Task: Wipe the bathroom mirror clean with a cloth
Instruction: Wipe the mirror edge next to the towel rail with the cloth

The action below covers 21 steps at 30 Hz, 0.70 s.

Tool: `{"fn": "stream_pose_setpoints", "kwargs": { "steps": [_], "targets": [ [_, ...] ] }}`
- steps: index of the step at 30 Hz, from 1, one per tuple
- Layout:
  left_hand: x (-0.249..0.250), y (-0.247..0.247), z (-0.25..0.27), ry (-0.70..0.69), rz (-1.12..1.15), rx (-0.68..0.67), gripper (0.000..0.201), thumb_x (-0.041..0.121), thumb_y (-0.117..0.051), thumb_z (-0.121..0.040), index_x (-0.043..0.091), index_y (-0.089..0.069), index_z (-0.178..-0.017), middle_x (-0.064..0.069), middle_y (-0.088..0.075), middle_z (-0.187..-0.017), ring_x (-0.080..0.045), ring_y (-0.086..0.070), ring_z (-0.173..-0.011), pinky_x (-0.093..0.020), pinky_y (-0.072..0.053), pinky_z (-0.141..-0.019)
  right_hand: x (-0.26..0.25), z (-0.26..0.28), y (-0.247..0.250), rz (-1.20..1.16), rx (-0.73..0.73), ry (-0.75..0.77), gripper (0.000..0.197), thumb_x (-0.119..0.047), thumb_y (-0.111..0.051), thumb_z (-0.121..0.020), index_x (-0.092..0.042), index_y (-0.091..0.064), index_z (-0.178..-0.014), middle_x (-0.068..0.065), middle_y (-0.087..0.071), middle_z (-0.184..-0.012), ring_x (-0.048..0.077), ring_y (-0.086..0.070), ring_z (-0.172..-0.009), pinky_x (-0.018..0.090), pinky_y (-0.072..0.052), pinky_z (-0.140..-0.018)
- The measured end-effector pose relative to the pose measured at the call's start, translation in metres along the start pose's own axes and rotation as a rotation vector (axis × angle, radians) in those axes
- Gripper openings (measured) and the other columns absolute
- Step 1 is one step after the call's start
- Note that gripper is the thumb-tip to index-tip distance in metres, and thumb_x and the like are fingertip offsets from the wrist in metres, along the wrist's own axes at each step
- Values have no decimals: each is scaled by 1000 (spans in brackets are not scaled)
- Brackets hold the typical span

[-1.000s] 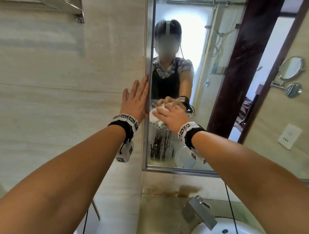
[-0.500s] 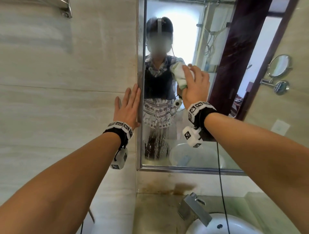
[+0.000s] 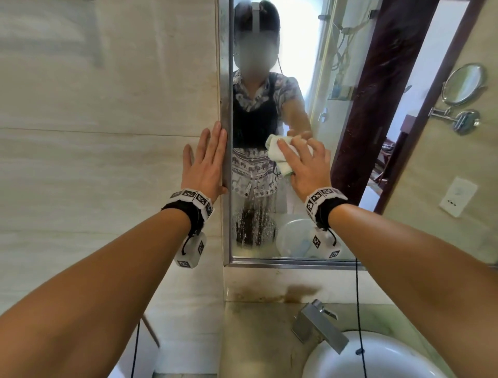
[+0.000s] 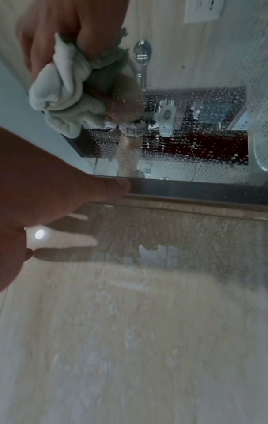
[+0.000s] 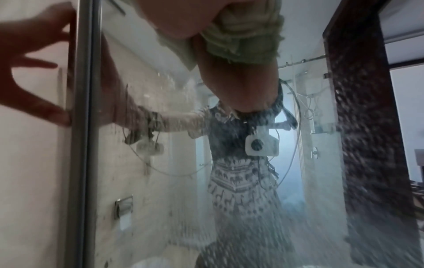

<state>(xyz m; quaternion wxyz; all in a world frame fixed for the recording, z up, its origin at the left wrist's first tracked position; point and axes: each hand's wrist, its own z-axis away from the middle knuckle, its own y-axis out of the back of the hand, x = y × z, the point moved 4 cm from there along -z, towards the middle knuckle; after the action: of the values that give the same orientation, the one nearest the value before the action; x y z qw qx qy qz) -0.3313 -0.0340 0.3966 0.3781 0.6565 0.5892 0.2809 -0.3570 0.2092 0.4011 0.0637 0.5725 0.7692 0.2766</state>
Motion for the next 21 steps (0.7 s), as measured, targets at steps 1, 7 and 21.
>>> {"fn": "stream_pose_setpoints", "kwargs": {
  "steps": [1,7,21],
  "targets": [
    [0,-1,1,0,-3,1,149,46,-90,-59,14,19,-154,-3,23,-163,-27,12,-152,-61,-15,-118,-1,8,-5,5,-30,18,69,-17,-67,-77,-25,-45,-142,-2,-39,-135,30,-34,-112,48,-37,-89],
    [2,-5,8,20,-19,7,139,44,-86,-67,14,18,-154,-3,22,-163,-29,9,-152,-60,-18,-118,-10,56,-23,-46,-230,131,58,-40,-39,-83,-27,-51,-138,4,-56,-131,30,-36,-112,46,-33,-90],
    [10,-18,20,91,77,-64,145,45,-86,-67,31,34,-147,5,30,-160,-31,13,-151,-61,-12,-119,55,37,48,-176,164,-454,68,0,-60,-71,-21,-49,-135,6,-44,-137,30,-38,-117,38,-34,-96]
  ]
}}
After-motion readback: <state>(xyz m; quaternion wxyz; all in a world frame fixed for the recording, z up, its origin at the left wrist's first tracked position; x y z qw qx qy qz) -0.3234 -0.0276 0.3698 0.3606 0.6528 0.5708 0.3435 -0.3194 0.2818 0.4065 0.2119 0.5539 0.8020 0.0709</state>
